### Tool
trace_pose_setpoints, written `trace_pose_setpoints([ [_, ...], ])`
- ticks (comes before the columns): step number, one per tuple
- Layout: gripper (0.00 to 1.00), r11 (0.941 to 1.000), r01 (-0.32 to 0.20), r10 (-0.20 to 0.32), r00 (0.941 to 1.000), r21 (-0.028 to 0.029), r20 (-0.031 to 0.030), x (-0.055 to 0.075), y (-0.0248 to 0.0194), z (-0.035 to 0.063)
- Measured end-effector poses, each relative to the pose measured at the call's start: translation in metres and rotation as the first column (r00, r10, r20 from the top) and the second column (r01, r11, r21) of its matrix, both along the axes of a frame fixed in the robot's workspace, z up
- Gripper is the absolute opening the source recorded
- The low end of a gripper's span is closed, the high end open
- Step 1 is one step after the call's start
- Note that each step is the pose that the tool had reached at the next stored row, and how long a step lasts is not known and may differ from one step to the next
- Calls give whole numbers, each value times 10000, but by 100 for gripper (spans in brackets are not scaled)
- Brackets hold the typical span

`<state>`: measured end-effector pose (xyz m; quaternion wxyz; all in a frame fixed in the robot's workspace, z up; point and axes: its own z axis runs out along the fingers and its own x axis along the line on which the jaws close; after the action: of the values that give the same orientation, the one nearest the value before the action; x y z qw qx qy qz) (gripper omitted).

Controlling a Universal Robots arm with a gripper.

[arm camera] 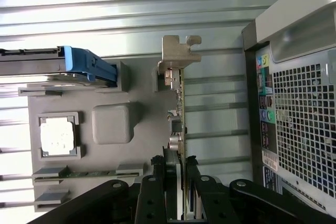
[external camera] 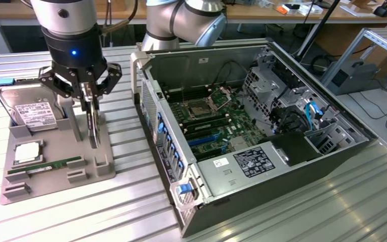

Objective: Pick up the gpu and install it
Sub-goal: 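Pick up the gpu and move the gpu toward the slot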

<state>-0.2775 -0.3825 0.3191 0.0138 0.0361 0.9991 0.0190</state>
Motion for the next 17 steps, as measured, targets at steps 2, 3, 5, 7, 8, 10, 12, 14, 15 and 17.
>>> trace_pose_setpoints([
  [2,27,10000,0,0,10000,-1,-1,0,0,13],
  [3,27,10000,0,0,10000,0,0,0,0,23],
  [5,27,10000,0,0,10000,0,0,0,0,40],
  [7,27,10000,0,0,10000,0,-1,0,0,52],
  [8,27,10000,0,0,10000,1,0,0,0,59],
  [10,27,10000,0,0,10000,0,0,0,0,76],
  [12,27,10000,0,0,10000,1,1,0,0,91],
  [14,27,10000,0,0,10000,0,1,0,0,104],
  [15,27,10000,0,0,10000,0,0,0,0,110],
  [17,27,10000,0,0,10000,0,0,0,-1,118],
])
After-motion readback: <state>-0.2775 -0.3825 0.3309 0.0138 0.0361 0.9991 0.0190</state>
